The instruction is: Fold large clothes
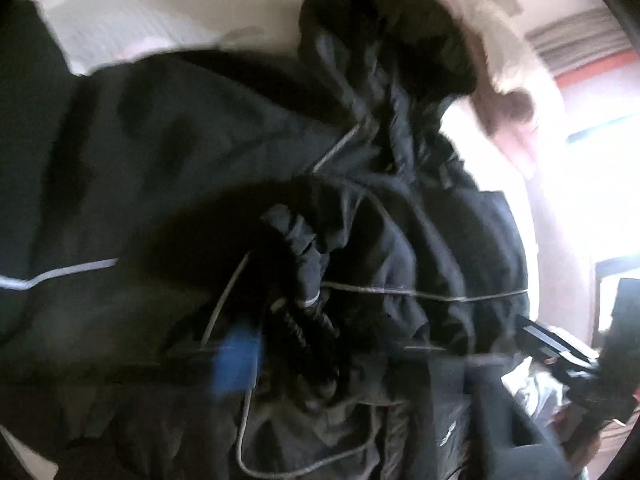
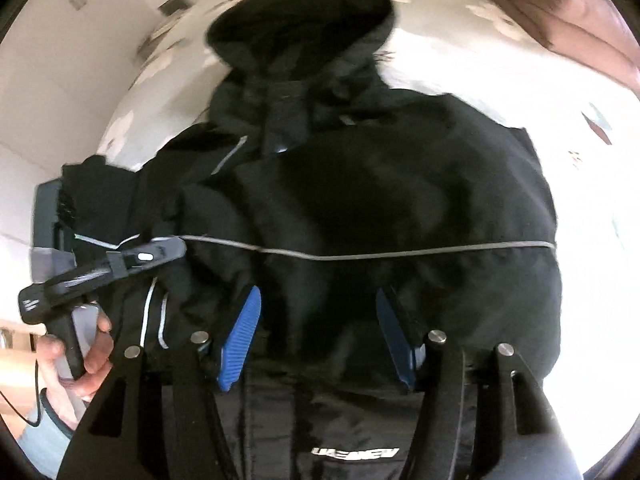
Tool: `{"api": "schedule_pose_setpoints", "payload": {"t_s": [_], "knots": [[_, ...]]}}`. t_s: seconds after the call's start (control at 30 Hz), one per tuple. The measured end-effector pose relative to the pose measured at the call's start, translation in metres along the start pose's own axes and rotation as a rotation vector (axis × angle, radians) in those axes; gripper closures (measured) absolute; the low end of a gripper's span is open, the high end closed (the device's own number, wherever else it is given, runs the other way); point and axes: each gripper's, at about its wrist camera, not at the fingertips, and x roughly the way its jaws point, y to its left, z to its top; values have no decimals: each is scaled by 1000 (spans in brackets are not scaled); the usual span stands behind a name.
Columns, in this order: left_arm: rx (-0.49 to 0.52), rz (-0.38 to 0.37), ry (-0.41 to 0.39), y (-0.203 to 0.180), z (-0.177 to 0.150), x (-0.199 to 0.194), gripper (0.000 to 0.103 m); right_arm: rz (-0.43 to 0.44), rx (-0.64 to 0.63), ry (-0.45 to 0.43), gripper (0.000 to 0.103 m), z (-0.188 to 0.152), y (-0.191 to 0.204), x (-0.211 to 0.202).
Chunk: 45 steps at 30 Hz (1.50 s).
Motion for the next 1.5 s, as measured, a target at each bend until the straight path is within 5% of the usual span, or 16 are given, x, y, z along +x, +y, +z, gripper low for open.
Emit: {"api": "schedule_pose_setpoints", "payload": {"t_s": [0.13,0.27,0.4,0.5,0.7,0.77,0.83,0.87,0.93,1.2,1.37,1.5], "knots": [[71,51,-120,-8,4,-44,83,-48,8,-39,39,0,-14,-15],[32,39,-194,24,9,-98,83,-80,44,-78,27,6,-30,-20],[9,147,-12,64,5,-61,82,-107,63,-49,27,10,-42,7],[55,196,4,64,0,-38,78,-167,41,42,29,10,-45,59],[-4,151,-139,62,-8,-95,69,-265,-25,64,26,11,-36,76],[3,188,-210,55,-15,-120,58,-269,-31,67,30,13,-29,62],[4,125,-245,48,-22,-136,39,-222,-46,21,30,11,-13,38],[16,65,-248,39,-24,-138,38,-195,-50,2,30,9,-6,29],[51,31,-215,20,-23,-122,37,-146,-62,-12,30,2,13,19],[36,139,-48,23,-21,-12,38,-141,-78,116,31,-26,47,69],[1,94,-67,22,-16,-26,38,-152,-59,131,30,-31,44,75],[-42,71,-206,40,-12,-95,38,-152,-75,147,28,-25,37,77]]}}
